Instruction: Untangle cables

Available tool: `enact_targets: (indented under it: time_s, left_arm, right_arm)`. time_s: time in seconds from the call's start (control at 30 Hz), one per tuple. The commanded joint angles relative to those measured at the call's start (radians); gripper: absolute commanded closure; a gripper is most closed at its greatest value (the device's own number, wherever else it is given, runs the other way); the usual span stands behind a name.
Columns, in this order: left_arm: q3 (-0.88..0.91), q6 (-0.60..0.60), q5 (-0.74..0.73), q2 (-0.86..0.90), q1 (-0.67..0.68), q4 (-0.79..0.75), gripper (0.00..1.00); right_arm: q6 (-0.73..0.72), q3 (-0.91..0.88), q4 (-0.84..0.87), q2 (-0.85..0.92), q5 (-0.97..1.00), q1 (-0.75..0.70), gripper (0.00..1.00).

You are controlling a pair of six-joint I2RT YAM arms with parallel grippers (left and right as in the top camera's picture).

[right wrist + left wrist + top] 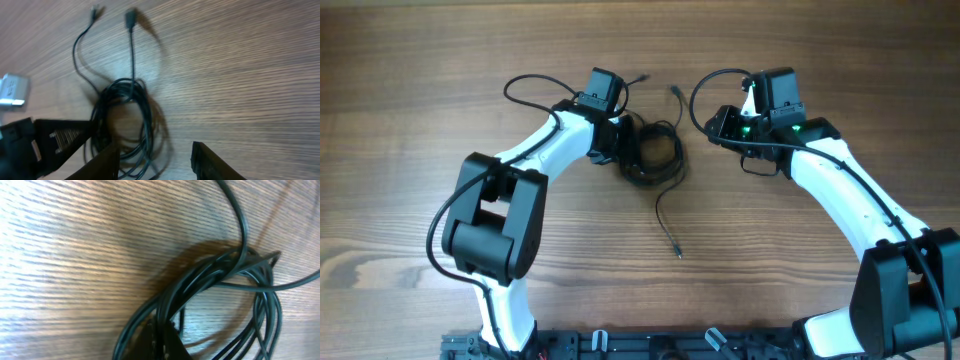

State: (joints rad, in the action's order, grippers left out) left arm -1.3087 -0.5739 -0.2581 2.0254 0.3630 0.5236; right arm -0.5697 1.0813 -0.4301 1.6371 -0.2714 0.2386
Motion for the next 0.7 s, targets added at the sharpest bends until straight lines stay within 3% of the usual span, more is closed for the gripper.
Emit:
enact_targets:
  time_s: [0.0, 0.13, 0.4, 0.67]
  left_arm:
    - [-0.001, 0.192, 0.003, 0.018, -0.056, 0.011, 0.96]
    - [-0.001, 0.288, -0.087, 0.011, -0.121, 0.030, 0.96]
    - [-0.001, 0.517, -0.528, 0.009, -0.291, 0.061, 0.96]
    - [-0.001, 0.621, -0.669, 0.009, -0.357, 0.079, 0.96]
  right_arm:
    - [0.021, -0.016, 0.003, 0.011, -0.126, 0.000, 0.53]
    - [0.021, -0.016, 0.002, 0.011, -0.196, 0.000, 0.53]
    - [0.020, -0.041, 0.023, 0.013, -0.201, 0.043, 0.57]
    - [0.016, -0.060, 0.118, 0.030, -0.197, 0.147, 0.56]
